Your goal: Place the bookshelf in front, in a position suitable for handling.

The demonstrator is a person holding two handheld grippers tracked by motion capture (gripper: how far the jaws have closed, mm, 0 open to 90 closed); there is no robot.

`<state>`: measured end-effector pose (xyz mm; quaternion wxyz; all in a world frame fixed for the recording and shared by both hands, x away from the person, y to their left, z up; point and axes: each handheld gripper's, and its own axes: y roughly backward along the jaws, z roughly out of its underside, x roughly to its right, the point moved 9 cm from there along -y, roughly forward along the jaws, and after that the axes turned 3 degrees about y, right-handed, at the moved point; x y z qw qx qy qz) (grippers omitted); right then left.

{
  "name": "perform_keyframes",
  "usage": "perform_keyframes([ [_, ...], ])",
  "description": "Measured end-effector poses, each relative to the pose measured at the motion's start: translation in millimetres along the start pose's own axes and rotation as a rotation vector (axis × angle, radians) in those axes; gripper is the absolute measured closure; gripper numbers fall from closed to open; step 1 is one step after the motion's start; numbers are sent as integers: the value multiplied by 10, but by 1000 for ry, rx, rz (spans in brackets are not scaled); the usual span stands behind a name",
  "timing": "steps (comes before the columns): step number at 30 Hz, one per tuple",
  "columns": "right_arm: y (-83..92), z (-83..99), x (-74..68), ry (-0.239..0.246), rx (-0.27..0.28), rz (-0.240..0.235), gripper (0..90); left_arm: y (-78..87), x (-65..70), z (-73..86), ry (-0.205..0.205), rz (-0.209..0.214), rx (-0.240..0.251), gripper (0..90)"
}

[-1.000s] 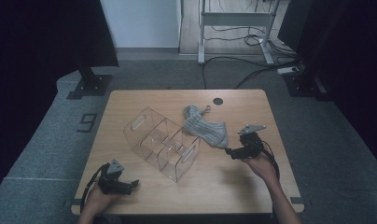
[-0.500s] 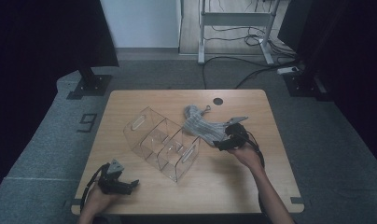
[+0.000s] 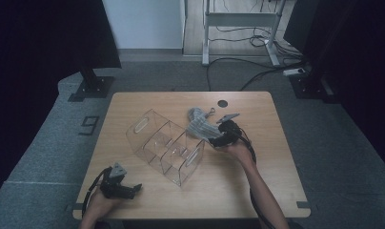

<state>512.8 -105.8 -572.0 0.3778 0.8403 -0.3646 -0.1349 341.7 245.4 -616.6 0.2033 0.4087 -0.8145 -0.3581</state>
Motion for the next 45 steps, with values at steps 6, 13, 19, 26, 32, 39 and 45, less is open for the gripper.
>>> perform_keyframes([
  [6, -194, 6, 52, -10, -24, 17, 195, -1, -1, -1, 0, 0, 0, 0],
  [13, -382, 105, 54, -32, -57, -3, 281, -1, -1, -1, 0, 0, 0, 0],
  [19, -326, 104, 33, -59, -66, -6, 610, -2, -1, -2, -1, 0, 0, 0],
  [26, -291, 92, -10, -52, -68, -11, 717, -2, -1, -2, -1, 0, 0, 0],
  [32, -170, 4, 4, -56, -38, -12, 722, -2, -1, -2, 0, 0, 0, 0],
  [39, 44, -159, -9, -45, 1, -8, 722, -2, -1, -2, -1, -1, 0, 0],
  [45, 214, -273, -12, -32, 26, -3, 722, -2, -1, -2, 0, -1, 0, 0],
])
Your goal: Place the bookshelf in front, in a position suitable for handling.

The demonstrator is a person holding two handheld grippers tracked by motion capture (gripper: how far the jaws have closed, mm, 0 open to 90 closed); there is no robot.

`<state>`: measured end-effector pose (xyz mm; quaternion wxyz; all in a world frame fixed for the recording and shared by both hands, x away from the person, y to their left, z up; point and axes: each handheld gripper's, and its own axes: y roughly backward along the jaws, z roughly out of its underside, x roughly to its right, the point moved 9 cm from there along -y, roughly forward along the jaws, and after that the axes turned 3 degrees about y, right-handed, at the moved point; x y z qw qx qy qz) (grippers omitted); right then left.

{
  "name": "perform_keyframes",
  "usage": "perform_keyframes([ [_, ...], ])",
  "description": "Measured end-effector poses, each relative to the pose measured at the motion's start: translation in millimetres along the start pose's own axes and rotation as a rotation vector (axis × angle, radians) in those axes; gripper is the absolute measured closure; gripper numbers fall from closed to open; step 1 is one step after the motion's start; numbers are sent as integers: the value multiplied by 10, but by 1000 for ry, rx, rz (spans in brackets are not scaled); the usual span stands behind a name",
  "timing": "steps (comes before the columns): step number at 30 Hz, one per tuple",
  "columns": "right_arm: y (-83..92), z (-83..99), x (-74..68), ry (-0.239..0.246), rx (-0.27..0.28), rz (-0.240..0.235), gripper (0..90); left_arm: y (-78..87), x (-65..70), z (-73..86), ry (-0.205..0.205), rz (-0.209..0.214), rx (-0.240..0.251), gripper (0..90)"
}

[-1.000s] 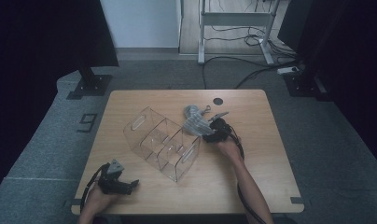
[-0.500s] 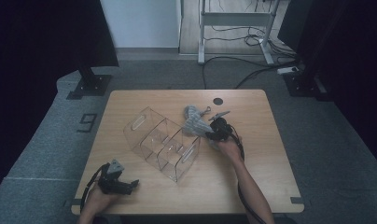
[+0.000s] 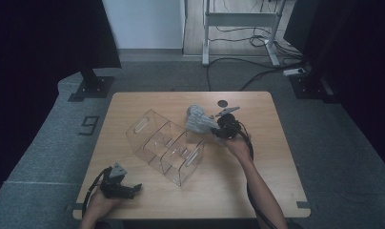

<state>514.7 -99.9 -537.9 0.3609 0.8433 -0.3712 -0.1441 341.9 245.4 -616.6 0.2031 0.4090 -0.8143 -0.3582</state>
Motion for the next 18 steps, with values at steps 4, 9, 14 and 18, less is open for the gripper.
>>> perform_keyframes([
  [4, 97, -69, -4, 5, 17, 5, 725, 0, 0, 0, 0, 0, 0, 0],
  [9, 217, -153, -18, 15, 35, 8, 728, 0, 0, 0, 0, 0, 0, 0],
  [14, 343, -210, -17, 25, 52, 18, 731, 0, 0, 0, 0, 0, 0, 0],
  [18, 445, -246, -14, 25, 65, 21, 731, 0, 1, 0, 0, 0, 0, 0],
])
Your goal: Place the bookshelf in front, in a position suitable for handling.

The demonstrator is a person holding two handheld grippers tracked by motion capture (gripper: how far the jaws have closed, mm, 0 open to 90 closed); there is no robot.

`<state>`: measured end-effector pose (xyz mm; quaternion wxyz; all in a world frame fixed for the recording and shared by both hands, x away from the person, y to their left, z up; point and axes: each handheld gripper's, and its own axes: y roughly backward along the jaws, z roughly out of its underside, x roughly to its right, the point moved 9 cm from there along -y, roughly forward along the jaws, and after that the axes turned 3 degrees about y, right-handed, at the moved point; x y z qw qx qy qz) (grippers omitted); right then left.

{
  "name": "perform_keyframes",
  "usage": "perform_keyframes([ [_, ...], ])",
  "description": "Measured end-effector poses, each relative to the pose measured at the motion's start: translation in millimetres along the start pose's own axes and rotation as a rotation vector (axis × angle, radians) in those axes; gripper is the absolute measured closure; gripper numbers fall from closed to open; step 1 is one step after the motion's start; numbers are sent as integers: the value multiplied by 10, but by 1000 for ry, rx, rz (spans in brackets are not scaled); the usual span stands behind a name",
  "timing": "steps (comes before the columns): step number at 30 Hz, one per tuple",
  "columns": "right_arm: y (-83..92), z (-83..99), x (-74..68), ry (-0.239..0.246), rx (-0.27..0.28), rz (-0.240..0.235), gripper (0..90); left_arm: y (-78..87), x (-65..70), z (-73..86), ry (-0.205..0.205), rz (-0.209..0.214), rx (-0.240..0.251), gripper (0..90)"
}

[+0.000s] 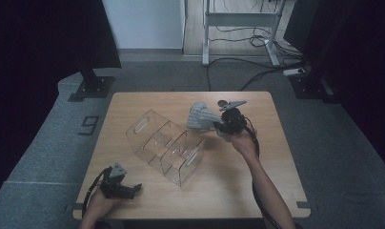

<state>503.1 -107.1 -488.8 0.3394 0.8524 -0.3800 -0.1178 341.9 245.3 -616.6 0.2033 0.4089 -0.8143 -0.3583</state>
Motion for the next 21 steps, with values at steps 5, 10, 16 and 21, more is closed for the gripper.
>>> perform_keyframes([
  [5, 135, -29, -4, 3, 13, 4, 732, 0, 0, 0, 0, 0, 0, 0],
  [10, 261, -7, -9, 8, 17, 6, 732, 0, 0, 0, 0, 0, 0, 0],
  [16, 450, 67, 0, 1, 30, 1, 732, 0, 0, 0, 0, -1, 0, 0],
  [21, 587, 150, 29, -6, 36, 2, 732, 0, -1, 0, 0, 0, 0, 0],
])
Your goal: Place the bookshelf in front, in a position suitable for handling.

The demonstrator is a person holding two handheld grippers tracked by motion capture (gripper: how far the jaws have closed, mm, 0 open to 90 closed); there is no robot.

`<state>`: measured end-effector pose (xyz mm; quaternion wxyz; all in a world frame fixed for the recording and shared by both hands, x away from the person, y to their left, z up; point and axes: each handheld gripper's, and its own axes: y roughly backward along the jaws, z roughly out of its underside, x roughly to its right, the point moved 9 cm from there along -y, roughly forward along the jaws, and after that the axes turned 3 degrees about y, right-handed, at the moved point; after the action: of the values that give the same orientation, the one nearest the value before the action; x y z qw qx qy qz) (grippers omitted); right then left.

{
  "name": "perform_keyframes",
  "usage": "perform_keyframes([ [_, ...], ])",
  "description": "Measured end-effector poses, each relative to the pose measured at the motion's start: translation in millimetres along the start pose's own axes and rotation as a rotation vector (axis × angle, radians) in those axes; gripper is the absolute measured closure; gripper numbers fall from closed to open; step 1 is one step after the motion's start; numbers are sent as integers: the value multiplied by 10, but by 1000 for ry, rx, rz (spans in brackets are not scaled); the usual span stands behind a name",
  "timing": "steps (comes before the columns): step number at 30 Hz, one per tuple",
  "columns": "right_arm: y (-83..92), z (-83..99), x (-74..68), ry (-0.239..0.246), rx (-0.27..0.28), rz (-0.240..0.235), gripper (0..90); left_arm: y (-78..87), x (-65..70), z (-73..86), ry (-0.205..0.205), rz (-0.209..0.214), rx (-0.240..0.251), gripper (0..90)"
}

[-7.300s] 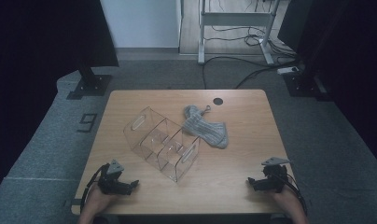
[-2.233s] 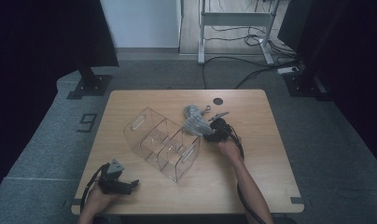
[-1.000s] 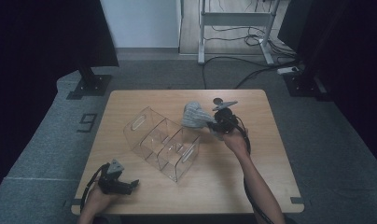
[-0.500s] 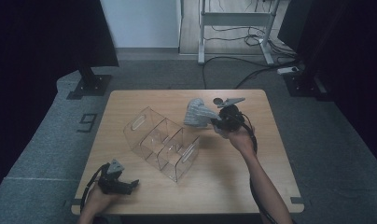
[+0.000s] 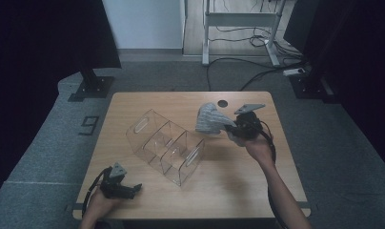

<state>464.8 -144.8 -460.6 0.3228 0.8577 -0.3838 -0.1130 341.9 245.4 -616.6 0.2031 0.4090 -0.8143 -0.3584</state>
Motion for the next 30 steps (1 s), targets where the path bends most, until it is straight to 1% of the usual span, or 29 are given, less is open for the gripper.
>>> perform_keyframes([
  [1, 70, 51, 25, -5, 0, 4, 732, 0, 0, 0, 0, 0, 0, 0],
  [5, 195, 153, 84, -16, 2, 16, 732, 1, 1, 1, 0, 0, -1, 0],
  [6, 195, 153, 84, -16, 2, 16, 732, 1, 1, 1, 0, 0, -1, 0],
  [7, 229, 179, 95, -21, 3, 18, 732, 1, 0, 1, 0, 0, -1, 0],
  [8, 307, 241, 125, -25, 7, 23, 732, 1, 0, 1, 0, 0, -1, 0],
  [9, 307, 241, 125, -25, 7, 23, 732, 1, 0, 1, 0, 0, -1, 0],
  [10, 375, 297, 148, -27, 8, 28, 731, 0, 0, 0, 1, -1, 0, 0],
  [11, 375, 297, 148, -27, 8, 28, 731, 0, 0, 0, 1, -1, 0, 0],
  [12, 408, 324, 158, -30, 9, 30, 732, 0, 1, 0, 1, -1, 0, 0],
  [13, 480, 385, 182, -33, 9, 36, 732, 0, 0, 0, 1, -1, 0, 0],
  [15, 533, 426, 198, -34, 13, 41, 732, 0, 0, 0, 1, -1, -1, 0],
  [17, 557, 444, 202, -37, 12, 41, 732, 0, 0, 0, 0, -1, -1, 0],
  [18, 622, 498, 220, -36, 12, 48, 732, 0, 0, 0, 1, -1, -1, 0],
  [20, 682, 543, 230, -36, 11, 53, 732, 0, 0, 0, 1, -1, -1, 0],
  [21, 682, 543, 230, -36, 11, 53, 732, 0, 0, 0, 1, -1, -1, 0],
  [23, 772, 611, 236, -39, 16, 60, 732, 0, 0, 0, 0, -2, 0, 0],
  [24, 772, 611, 236, -39, 16, 60, 732, 0, 0, 0, 0, -2, 0, 0],
  [26, 861, 691, 233, -38, 14, 66, 731, -1, 0, 0, 0, -3, 1, 0],
  [27, 861, 691, 233, -38, 14, 66, 731, 0, 0, 0, 0, -1, -1, 0],
  [28, 921, 743, 227, -40, 10, 68, 732, 0, 1, 0, 1, -1, -1, 0],
  [30, 986, 791, 225, -37, 10, 76, 732, -1, 1, -1, 2, -2, 0, 0],
])
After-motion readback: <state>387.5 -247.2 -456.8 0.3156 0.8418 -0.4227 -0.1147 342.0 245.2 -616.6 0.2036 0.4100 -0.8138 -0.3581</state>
